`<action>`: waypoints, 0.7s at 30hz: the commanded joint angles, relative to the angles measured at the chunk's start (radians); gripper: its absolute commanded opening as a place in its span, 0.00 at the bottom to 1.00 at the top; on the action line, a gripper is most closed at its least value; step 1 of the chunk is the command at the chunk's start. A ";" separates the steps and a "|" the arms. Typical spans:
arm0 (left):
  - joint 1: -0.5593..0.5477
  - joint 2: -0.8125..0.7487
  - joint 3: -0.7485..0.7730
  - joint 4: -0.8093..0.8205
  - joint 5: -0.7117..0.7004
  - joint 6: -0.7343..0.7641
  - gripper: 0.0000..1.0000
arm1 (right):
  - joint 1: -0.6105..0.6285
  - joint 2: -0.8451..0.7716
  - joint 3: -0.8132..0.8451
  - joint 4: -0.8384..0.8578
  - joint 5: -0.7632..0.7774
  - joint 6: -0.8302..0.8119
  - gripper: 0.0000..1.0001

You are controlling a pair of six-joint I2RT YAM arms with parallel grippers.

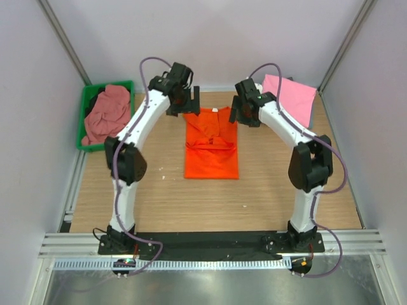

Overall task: Fold and stack the t-shirts
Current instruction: Fold the tshirt

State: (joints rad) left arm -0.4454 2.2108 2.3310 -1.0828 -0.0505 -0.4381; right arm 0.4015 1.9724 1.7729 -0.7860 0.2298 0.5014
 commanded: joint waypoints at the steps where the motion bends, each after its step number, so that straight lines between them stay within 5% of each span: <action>1: -0.003 -0.268 -0.264 0.052 0.040 -0.013 0.79 | 0.007 -0.183 -0.201 0.071 -0.113 0.008 0.69; 3: -0.022 -0.348 -0.509 0.161 0.044 -0.053 0.74 | 0.017 -0.269 -0.312 0.189 -0.215 0.020 0.55; 7: -0.071 -0.490 -0.861 0.322 0.095 -0.116 0.70 | 0.077 -0.307 -0.472 0.297 -0.300 0.025 0.46; 14: -0.154 -0.537 -1.078 0.538 0.098 -0.217 0.66 | 0.172 -0.181 -0.423 0.300 -0.331 0.017 0.37; 21: -0.177 -0.470 -1.115 0.560 0.072 -0.234 0.63 | 0.184 0.006 -0.278 0.261 -0.337 -0.003 0.34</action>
State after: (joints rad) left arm -0.6197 1.7260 1.2301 -0.6018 0.0299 -0.6495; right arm 0.5907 1.9385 1.3994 -0.5346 -0.1001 0.5201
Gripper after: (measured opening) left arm 0.634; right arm 0.341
